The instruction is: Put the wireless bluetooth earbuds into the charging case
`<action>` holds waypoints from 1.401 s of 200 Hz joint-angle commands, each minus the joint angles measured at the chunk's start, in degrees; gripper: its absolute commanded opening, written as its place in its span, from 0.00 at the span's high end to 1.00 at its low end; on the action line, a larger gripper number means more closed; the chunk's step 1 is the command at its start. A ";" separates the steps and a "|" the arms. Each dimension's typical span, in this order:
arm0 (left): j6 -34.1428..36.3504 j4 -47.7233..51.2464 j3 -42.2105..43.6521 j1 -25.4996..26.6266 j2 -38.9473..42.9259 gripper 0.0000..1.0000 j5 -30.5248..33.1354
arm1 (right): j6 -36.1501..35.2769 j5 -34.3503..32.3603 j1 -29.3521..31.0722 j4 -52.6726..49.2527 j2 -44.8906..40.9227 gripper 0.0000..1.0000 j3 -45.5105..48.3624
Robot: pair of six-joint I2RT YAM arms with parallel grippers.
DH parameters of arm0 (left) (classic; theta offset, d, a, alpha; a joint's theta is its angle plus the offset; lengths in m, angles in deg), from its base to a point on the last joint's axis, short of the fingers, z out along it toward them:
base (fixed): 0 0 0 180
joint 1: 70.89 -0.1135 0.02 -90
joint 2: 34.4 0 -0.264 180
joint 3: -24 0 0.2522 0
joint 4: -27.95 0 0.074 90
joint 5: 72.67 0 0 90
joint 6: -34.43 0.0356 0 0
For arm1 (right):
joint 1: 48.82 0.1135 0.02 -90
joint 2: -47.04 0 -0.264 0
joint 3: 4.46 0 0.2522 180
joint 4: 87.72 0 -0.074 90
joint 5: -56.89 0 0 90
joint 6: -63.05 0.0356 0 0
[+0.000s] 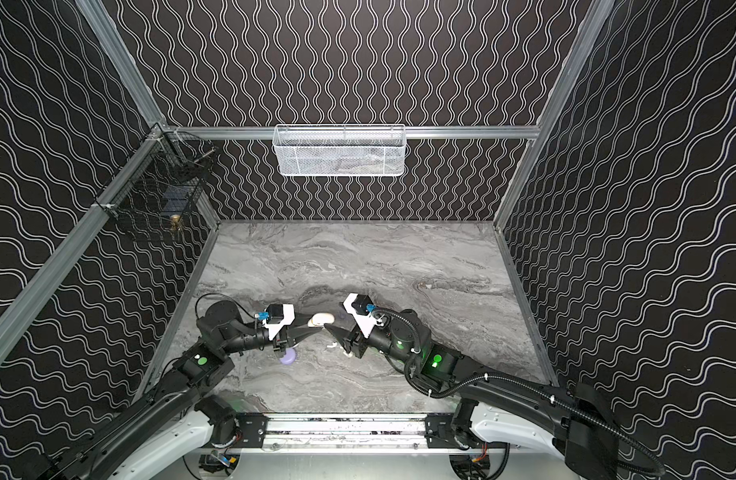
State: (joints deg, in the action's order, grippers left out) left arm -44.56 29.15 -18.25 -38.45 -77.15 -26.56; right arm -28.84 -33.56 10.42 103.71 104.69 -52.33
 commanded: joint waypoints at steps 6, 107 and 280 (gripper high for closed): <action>1.12 -0.34 -0.33 0.37 -0.03 1.00 -4.68 | 1.05 -5.82 -0.18 2.34 0.52 0.41 -0.74; -5.54 -7.96 0.54 0.41 -2.21 1.00 -3.12 | 2.48 -5.34 -0.18 1.99 0.84 0.44 -1.49; -26.45 -12.38 -1.32 0.50 -7.21 1.00 19.07 | 20.12 -26.38 -0.26 -20.86 -5.23 0.40 -10.61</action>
State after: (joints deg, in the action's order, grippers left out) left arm -71.56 9.40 -18.55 -38.03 -85.41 -17.19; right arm -16.51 -51.77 10.21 91.19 101.72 -62.43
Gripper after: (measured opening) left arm 0.219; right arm 0.615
